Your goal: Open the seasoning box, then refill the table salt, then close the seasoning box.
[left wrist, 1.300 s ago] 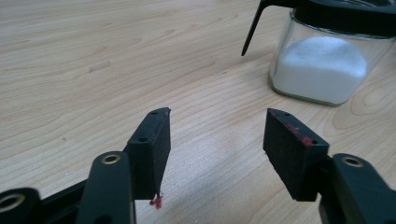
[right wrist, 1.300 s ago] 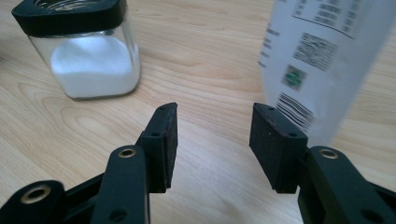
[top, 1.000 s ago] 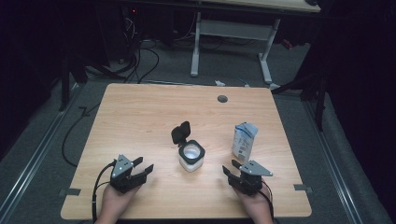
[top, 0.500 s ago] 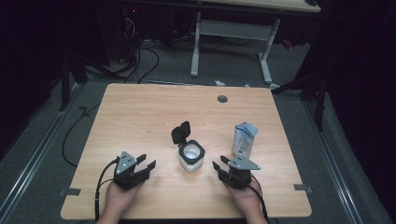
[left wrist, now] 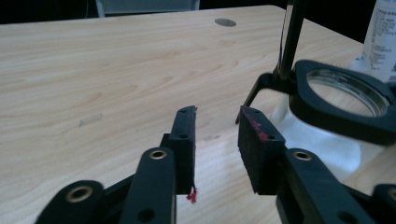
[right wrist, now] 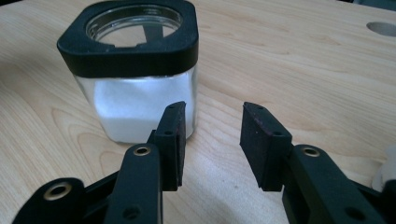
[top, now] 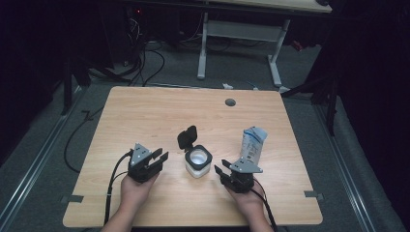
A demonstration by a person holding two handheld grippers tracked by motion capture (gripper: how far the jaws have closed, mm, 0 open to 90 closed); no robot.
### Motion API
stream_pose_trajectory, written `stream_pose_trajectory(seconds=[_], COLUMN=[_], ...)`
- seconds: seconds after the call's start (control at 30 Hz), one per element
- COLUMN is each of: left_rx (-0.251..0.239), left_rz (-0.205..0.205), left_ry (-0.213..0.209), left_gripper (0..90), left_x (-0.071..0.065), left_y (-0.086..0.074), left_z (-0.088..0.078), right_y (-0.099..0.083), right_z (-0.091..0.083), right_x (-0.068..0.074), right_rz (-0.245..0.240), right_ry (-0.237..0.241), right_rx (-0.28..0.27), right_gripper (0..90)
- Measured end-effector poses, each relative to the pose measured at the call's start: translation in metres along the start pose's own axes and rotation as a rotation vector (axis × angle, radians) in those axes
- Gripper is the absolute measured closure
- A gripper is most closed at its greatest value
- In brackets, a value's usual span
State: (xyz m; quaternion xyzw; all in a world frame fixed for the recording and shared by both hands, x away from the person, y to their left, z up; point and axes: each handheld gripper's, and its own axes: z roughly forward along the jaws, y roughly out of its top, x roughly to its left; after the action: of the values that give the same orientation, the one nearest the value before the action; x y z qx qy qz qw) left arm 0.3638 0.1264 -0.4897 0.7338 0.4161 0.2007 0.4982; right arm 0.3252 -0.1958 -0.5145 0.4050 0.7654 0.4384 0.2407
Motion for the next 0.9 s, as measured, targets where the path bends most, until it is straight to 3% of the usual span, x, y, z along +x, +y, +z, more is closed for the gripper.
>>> stream_pose_trajectory(seconds=[0.27,0.5,0.9], left_rx=[-0.003,0.0,-0.026], left_rz=[-0.025,-0.019,-0.024], left_ry=[-0.011,-0.021,-0.054], left_gripper=[78.6,88.2,89.7], left_x=[-0.003,-0.006,-0.015], left_y=[0.014,0.025,0.043], left_z=[0.013,0.02,0.024], right_y=[-0.003,-0.004,-0.004], right_z=[-0.001,0.0,0.005], right_x=[0.002,0.007,0.016], right_rz=[0.0,0.003,-0.037], right_ry=[0.016,0.039,0.051], right_rx=[0.002,0.001,0.005], right_gripper=[63.8,78.4,85.5])
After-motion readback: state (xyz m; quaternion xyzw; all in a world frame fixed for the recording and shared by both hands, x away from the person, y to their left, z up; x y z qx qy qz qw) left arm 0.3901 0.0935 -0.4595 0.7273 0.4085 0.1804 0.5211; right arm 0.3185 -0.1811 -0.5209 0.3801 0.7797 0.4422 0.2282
